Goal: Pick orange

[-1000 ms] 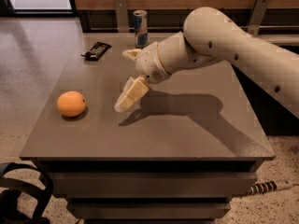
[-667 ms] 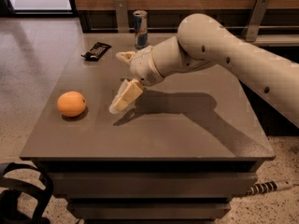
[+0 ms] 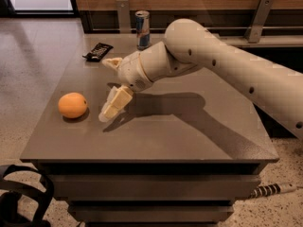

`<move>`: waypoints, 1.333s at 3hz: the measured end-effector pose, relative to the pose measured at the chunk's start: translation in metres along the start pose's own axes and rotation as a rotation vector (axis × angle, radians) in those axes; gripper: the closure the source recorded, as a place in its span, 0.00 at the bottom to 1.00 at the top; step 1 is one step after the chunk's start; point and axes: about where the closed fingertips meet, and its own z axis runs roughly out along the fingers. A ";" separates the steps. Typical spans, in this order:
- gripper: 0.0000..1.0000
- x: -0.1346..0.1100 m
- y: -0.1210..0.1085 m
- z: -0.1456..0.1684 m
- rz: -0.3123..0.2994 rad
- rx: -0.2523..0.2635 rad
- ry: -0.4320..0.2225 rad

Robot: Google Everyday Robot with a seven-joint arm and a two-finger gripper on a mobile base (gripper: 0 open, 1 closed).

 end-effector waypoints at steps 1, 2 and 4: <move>0.00 -0.003 -0.002 0.031 0.010 -0.068 -0.057; 0.00 -0.003 -0.002 0.049 0.023 -0.112 -0.080; 0.00 -0.017 0.027 0.059 0.014 -0.200 -0.103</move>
Offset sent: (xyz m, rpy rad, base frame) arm 0.0064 0.0587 -0.0311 0.0708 0.1188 0.1305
